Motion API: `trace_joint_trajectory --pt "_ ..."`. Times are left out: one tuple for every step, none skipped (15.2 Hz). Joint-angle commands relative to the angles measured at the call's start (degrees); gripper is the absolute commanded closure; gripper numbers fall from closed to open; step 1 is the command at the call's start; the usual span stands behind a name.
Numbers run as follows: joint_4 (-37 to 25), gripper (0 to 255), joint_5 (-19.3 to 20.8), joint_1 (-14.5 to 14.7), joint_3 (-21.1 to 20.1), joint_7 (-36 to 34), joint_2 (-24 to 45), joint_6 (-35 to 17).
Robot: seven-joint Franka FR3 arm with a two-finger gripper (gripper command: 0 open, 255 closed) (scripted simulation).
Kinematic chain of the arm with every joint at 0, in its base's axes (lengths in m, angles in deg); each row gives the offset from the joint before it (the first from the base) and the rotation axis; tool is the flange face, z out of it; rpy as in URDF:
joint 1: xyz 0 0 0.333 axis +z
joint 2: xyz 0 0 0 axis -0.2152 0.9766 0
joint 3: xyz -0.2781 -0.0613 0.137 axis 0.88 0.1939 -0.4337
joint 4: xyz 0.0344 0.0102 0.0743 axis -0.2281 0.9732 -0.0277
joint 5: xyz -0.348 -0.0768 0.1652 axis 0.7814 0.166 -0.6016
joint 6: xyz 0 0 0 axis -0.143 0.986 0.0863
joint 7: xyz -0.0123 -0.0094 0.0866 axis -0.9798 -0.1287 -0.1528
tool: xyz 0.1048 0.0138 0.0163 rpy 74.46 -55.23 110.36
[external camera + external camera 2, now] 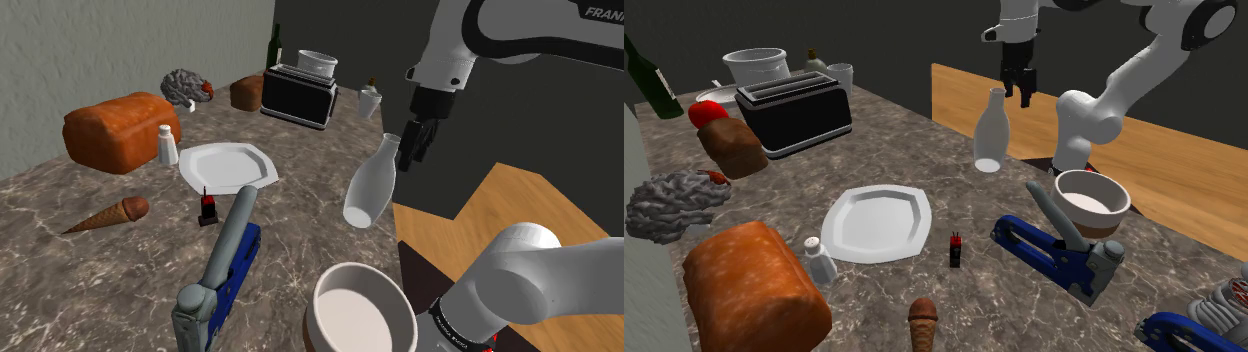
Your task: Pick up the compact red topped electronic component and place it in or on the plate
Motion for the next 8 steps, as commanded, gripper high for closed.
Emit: trace_joint_trajectory --pt "0.00 0 0.00 0.00 0.00 0.00 0.00 0.00" --pt "-0.06 0 -0.80 0.35 -1.07 -0.96 1.14 -1.38" --pt "-0.19 0 -1.56 0.69 -2.14 -1.92 2.34 -2.77" --pt "-0.39 0 -2.26 1.02 -3.19 -2.86 3.61 -4.15" --pt "-0.66 0 -2.92 1.31 -4.25 -3.80 4.93 -5.52" --pt "-1.01 0 -3.52 1.61 -5.30 -4.73 6.31 -6.89" --pt "-1.43 0 -4.05 1.92 -6.31 -5.68 7.76 -8.25" --pt "-1.92 0 -4.52 2.17 -7.34 -6.61 9.25 -9.58"
